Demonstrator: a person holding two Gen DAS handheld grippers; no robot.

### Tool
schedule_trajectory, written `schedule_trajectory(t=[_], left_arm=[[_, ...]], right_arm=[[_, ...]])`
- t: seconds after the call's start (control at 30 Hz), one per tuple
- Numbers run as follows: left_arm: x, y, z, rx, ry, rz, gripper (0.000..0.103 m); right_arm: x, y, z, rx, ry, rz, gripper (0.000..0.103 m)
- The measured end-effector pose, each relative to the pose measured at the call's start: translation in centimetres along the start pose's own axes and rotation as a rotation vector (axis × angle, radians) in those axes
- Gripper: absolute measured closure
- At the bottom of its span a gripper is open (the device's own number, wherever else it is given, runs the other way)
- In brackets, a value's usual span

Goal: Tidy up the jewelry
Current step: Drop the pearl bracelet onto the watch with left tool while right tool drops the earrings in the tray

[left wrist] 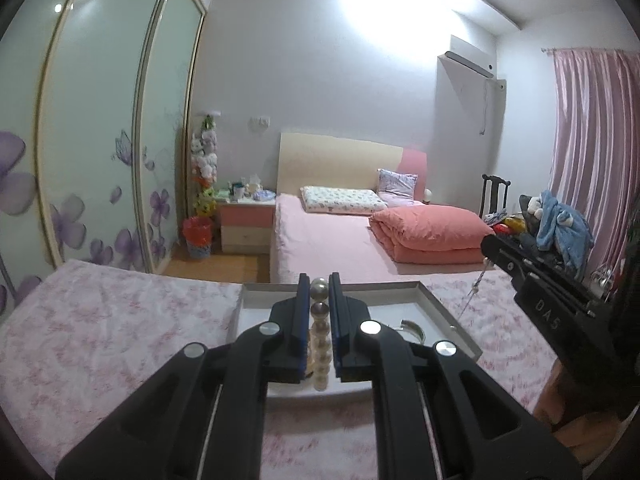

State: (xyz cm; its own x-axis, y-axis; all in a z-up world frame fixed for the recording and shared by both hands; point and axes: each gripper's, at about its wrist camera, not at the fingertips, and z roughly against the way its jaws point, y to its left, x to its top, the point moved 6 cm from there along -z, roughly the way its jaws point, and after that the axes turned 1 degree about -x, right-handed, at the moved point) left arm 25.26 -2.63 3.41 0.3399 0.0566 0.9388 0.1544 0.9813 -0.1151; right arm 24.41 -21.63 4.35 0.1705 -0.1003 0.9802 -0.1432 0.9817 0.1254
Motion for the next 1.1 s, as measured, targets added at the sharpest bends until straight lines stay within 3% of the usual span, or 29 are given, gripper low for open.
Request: schedule_trajectory(t=[0.23,0.47,0.97,1.0,1.03,1.07,1.1], left_arm=[[1.2,0.9,-5.5,-0.006,0.033,0.019,0.093],[0.3,1.0,-9.8,-0.008,0.071,0.016,0.093],[-1.9,2.5,-13.5,0.039,0.128,0.015,0.093],[-2.0,2.6,-13.6,0.040,0.131,0.019,0.088],[-1.9,2.7,-13.6,0.040,0.133,0.028,0.081],[-1.8,2.7,-13.5,0.043,0.132,0.037,0.064],[-1.7,2.8,-13.3,0.049,0.124,0.047,0.060]], right_arm=[[-0.9,-0.9,-5.3,-0.004,0.054,-0.029,0.093],[-3.1,-0.8,-9.6,-0.010,0.135,-0.029,0.093],[-4.2,-1.0,-11.6,-0.038,0.186,-0.033,0.092],[-4.2,-1.1,-11.5,-0.034,0.190,-0.039,0.081],[-4.1,-1.2,-11.4,-0.037,0.187,-0.047,0.062],[-3.9,-1.5,-11.2,-0.046,0.171,-0.055,0.055],[-3.7,-1.7,-11.0,-0.049,0.161,-0.058,0.053]])
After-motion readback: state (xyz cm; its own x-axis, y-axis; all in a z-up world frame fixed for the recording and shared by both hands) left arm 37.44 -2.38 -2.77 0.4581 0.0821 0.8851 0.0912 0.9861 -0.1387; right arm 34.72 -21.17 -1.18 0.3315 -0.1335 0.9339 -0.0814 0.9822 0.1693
